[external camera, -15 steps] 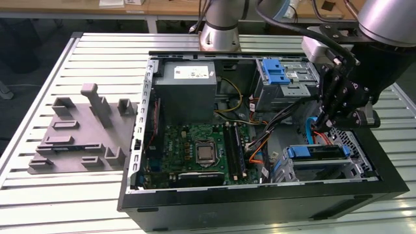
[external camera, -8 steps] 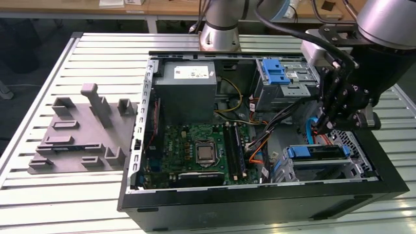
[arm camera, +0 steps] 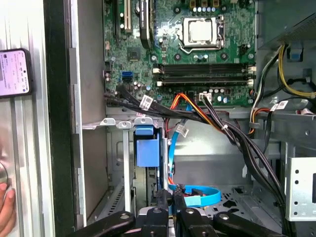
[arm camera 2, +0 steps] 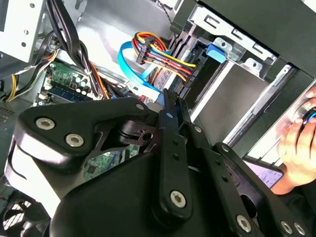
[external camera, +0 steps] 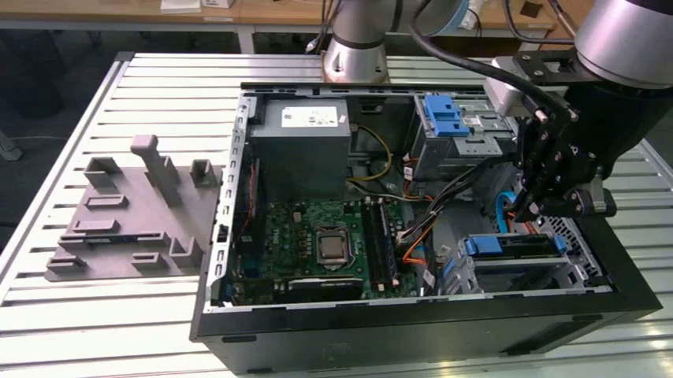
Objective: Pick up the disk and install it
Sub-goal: 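Insert the second disk wire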
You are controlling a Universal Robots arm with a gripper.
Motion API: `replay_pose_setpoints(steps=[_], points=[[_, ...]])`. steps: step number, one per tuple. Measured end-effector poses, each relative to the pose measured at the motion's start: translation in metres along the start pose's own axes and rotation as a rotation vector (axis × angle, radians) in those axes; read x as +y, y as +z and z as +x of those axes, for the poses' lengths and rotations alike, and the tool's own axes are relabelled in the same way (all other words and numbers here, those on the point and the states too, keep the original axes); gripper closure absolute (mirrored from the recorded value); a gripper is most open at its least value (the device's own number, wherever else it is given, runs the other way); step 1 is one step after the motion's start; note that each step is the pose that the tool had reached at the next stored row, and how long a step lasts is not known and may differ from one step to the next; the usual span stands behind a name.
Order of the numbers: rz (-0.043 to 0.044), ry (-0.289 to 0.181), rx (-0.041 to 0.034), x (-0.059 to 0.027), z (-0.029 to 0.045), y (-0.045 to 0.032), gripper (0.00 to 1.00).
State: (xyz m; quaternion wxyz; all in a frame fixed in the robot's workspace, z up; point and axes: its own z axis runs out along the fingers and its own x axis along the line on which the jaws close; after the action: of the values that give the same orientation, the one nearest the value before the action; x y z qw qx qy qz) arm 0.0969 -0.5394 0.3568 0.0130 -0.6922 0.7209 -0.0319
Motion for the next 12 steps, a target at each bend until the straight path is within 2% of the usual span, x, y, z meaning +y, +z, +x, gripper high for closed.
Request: replay_pose_setpoints(steps=[2,3,12], points=[[0.014,0.0,-0.0007,0.0026,0.0001,0.0,0.84],[0.0166,0.0,-0.001,0.0036,0.0002,0.0003,0.84],[0.0199,0.0,-0.0011,0.006,0.0042,0.0067,0.84]])
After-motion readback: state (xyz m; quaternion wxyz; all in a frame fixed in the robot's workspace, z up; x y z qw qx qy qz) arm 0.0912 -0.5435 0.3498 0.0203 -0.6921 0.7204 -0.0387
